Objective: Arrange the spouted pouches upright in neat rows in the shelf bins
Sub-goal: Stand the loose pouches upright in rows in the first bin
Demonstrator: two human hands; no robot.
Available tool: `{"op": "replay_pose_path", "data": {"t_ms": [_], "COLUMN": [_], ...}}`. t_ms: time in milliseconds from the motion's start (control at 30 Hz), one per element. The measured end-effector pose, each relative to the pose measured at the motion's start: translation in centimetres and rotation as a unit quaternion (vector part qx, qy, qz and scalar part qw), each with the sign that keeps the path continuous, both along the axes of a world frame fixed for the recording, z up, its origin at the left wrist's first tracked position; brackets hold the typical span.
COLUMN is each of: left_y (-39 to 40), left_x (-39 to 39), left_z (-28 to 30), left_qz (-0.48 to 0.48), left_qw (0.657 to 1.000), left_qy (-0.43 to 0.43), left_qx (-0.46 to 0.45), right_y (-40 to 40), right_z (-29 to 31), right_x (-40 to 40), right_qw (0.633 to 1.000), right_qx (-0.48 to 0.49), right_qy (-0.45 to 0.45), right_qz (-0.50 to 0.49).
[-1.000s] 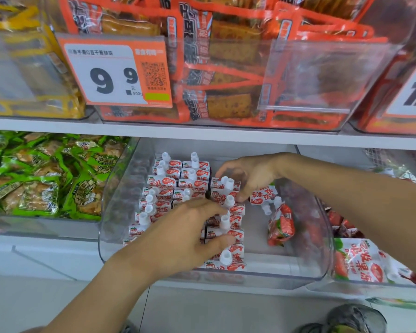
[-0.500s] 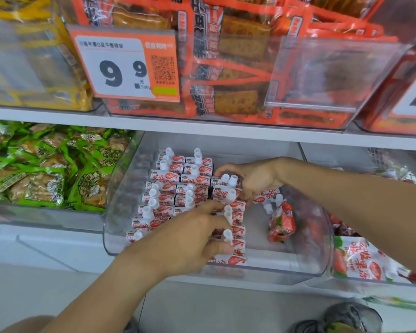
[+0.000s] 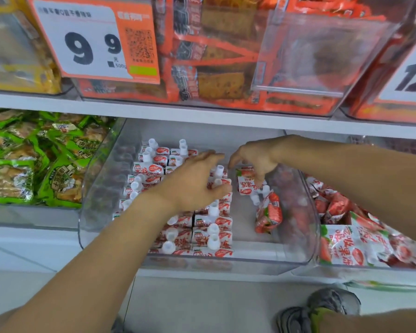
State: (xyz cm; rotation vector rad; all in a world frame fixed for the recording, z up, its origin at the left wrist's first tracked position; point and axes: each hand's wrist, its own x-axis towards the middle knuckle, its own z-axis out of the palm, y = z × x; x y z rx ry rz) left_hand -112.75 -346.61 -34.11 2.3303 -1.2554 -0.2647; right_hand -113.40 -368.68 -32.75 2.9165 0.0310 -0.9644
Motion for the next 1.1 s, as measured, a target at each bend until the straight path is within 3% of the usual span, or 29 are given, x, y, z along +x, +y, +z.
{"op": "replay_pose_path", "data": {"t_ms": [267, 367, 500, 633, 800, 900, 1100], "left_y": [-0.1, -0.1, 0.4, 1.0, 2.0, 3.4, 4.9], "left_x": [1.1, 1.0, 1.2, 0.9, 0.3, 0.1, -0.7], "left_z": [-1.2, -1.1, -0.8, -0.8, -0.4, -0.5, -1.8], "left_qz": [-0.021, -0.022, -0.019, -0.017, -0.013, -0.003, 0.007], "left_qw": [1.000, 0.999, 0.999, 0.999, 0.999, 0.999, 0.997], "left_qy": [0.014, 0.030, 0.029, 0.030, 0.016, -0.019, -0.081], "left_qx": [-0.005, -0.012, -0.016, -0.010, -0.033, -0.033, 0.000], "right_y": [-0.5, -1.1, -1.4, 1.3, 2.4, 2.4, 0.9], "right_z": [0.5, 1.3, 1.6, 1.1, -0.9, -0.8, -1.8], "right_x": [0.0, -0.5, -1.3, -1.4, 0.4, 1.0, 1.2], "right_qw": [0.995, 0.984, 0.962, 0.938, 0.979, 0.973, 0.978], "right_qx": [-0.021, -0.052, -0.048, 0.193, 0.061, 0.087, 0.107], "right_qy": [-0.050, -0.135, -0.264, -0.276, -0.189, -0.213, -0.175], "right_qz": [0.080, 0.102, 0.050, -0.078, -0.043, -0.028, -0.031]}}
